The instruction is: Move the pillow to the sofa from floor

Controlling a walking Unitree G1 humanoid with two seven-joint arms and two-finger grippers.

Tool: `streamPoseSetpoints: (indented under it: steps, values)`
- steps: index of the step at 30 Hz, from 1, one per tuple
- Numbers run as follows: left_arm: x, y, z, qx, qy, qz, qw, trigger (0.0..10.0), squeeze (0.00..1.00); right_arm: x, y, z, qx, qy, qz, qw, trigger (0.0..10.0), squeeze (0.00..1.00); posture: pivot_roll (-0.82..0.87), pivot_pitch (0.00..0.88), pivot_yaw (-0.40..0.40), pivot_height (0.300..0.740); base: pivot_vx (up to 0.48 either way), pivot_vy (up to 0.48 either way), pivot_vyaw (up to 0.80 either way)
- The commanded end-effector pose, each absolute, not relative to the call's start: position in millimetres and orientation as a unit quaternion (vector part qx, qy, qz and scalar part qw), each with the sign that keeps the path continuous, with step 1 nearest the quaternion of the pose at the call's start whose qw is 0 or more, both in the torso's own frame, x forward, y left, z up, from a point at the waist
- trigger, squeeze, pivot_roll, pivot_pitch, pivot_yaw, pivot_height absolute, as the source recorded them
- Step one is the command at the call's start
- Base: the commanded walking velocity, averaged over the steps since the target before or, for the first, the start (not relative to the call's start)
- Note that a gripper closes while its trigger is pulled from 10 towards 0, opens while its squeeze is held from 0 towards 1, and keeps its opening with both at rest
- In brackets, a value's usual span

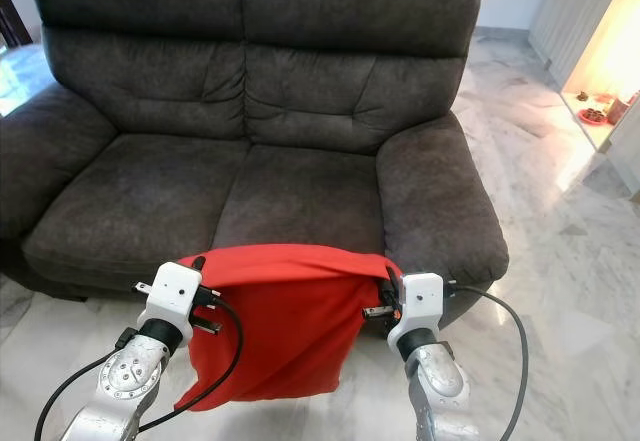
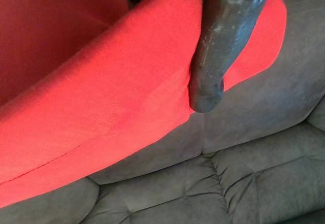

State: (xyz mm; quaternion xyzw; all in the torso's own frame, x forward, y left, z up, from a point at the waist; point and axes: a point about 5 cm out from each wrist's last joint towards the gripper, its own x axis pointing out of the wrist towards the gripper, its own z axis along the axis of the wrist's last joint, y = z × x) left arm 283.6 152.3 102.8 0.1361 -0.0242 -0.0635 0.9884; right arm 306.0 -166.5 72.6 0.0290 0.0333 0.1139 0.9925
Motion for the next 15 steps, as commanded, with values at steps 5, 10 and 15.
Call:
streamPoseSetpoints:
  steps: [5,10,15]
  values:
    - [285.2,171.2,131.6,0.135,-0.093,-0.009,0.986,10.0,0.0,311.4,-180.6,90.7,0.035,-0.011,0.079,0.996,10.0,0.0,0.04,0.121,-0.026,0.74,0.286,0.0,0.0]
    - [284.9,171.1,131.6,0.133,-0.09,-0.012,0.987,10.0,0.0,312.2,-174.6,97.2,0.032,-0.021,0.096,0.995,10.0,0.0,0.04,0.112,-0.024,0.74,0.303,0.0,0.0]
    - [284.6,171.5,132.4,0.13,-0.092,-0.012,0.987,10.0,0.0,315.2,-171.4,101.8,0.034,-0.027,0.097,0.994,10.0,0.0,0.04,0.1,-0.02,0.74,0.33,0.0,0.0]
